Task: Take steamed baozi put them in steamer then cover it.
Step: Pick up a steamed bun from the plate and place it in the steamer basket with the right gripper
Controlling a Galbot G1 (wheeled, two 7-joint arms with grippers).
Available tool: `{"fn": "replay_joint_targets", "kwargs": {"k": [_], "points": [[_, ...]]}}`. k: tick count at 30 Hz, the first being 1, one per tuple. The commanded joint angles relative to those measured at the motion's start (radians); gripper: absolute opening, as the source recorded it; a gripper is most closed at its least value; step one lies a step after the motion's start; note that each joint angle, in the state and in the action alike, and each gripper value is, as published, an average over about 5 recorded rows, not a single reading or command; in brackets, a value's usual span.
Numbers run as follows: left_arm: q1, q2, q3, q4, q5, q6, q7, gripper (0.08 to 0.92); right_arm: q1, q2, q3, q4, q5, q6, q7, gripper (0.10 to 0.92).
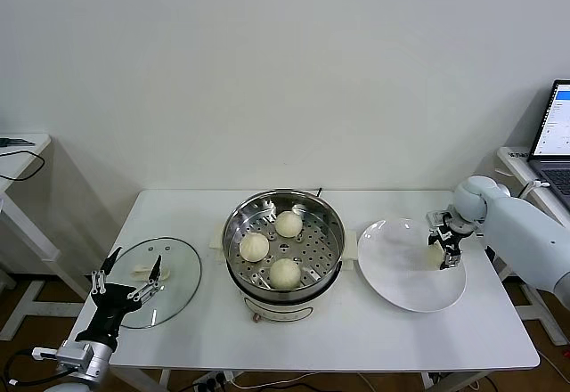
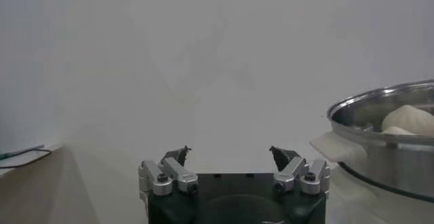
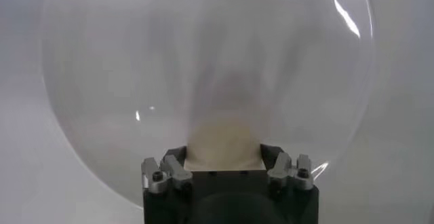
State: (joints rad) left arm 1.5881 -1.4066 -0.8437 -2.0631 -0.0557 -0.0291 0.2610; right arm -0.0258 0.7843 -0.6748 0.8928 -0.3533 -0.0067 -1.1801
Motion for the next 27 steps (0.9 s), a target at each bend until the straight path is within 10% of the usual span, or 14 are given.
{"fn": "replay_joint_targets", "kwargs": {"k": [1,16,27], "points": [[0.000,-0.001,0.001,-0.003,0.001,0.000,-0.001,0.823,0.045,-0.044,-0.048,0.063,0.071,-0.026,-0.017,0.717],[-0.004,0.006,0.008,-0.020,0.000,0.000,0.000,0.823,0.486,-0.237,-0.420,0.474,0.547,-0.261,-0.078,0.671],[-0.003,0.009,0.002,-0.039,-0.010,-0.001,0.005,0.823,0.987,-0.083,-0.860,0.678,0.936,-0.387,-0.040,0.695]]}}
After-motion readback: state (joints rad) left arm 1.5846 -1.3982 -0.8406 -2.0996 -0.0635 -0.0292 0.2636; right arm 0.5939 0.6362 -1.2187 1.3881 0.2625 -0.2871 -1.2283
